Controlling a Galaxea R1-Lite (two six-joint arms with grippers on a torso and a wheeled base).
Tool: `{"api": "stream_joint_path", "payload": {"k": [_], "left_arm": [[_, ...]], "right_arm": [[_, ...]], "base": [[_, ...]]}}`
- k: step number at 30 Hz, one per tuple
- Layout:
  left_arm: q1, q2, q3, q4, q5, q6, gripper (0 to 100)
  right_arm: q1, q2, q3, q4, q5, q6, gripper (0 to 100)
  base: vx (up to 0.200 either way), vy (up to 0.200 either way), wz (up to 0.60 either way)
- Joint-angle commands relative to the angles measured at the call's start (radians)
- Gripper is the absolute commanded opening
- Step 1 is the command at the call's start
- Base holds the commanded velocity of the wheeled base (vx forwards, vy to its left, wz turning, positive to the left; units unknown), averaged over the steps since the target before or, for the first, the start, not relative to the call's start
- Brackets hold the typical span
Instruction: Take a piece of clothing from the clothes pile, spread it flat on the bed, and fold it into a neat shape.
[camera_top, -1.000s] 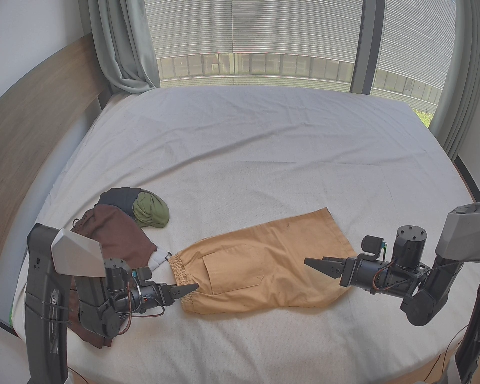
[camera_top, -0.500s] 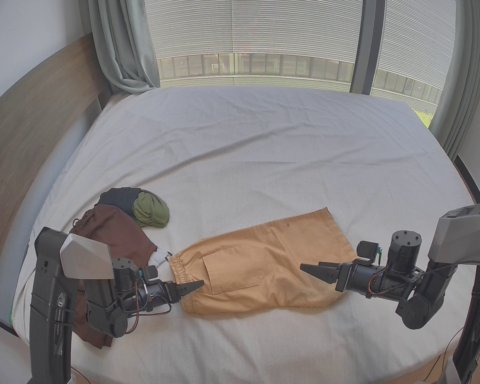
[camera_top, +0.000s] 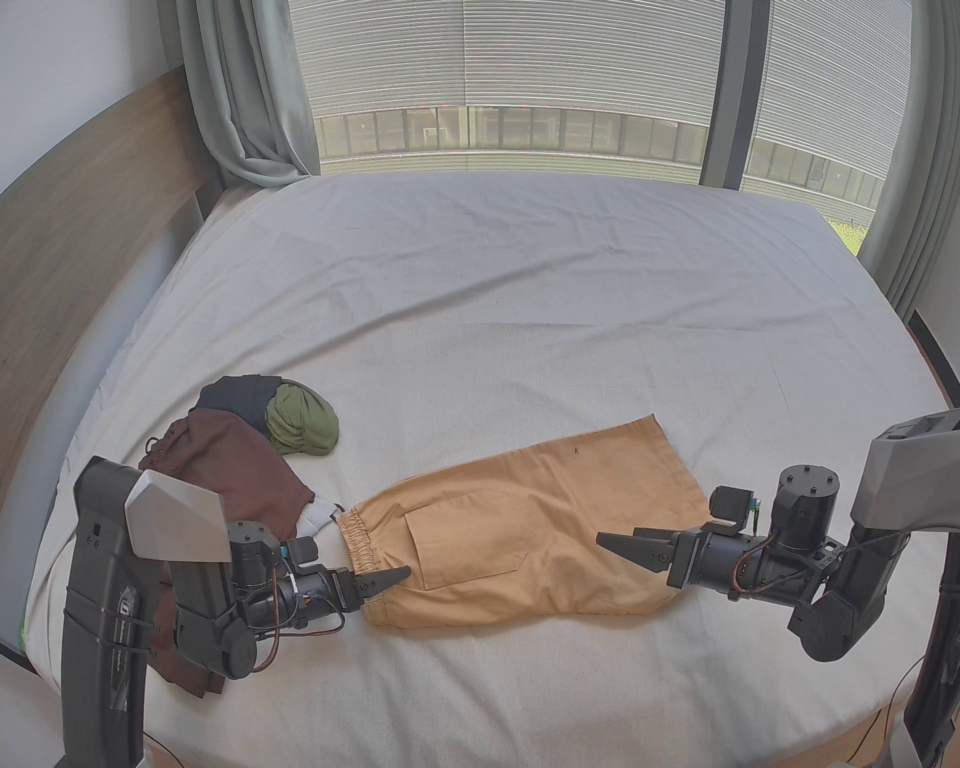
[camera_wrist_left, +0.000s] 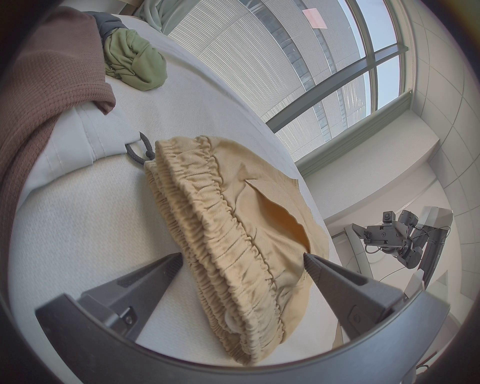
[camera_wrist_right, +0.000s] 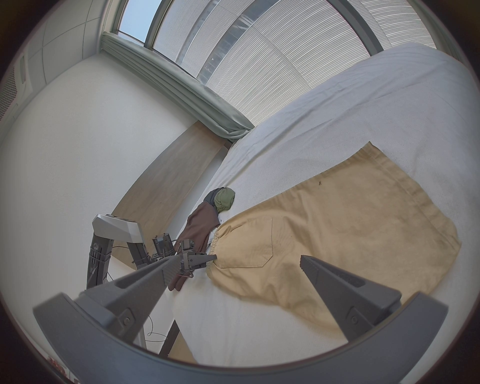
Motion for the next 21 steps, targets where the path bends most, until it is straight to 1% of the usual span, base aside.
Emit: {"api": "stream_joint_path", "payload": {"k": [1,2,3,9,21], "left_arm": [[-0.001,0.000,-0.001,0.000,0.020,-0.001,100],[-0.004,0.000,-0.004,0.000,0.034,-0.001,100],[-0.007,0.000,-0.005,0.000,0.044,-0.001,0],[-0.004,0.005,-0.035,0.001,0.052,-0.002,0],[-0.007,-0.015,0.010,0.000,0.051,0.002,0]], "right_arm": [[0.005,0.022,0.001,-0.019,-0.001,-0.001,100],[0.005,0.022,0.001,-0.019,-0.001,-0.001,100],[0.009,0.024,0.000,-0.020,-0.002,-0.001,100],[0.009,0.027,-0.002,-0.020,-0.004,-0.001,100],[0.001,0.044,-0.008,-0.022,-0.007,-0.002,100]], "base": [[0.000,0.000,0.00],[0.000,0.000,0.00],[0.000,0.000,0.00],[0.000,0.000,0.00],[0.000,0.000,0.00]]}}
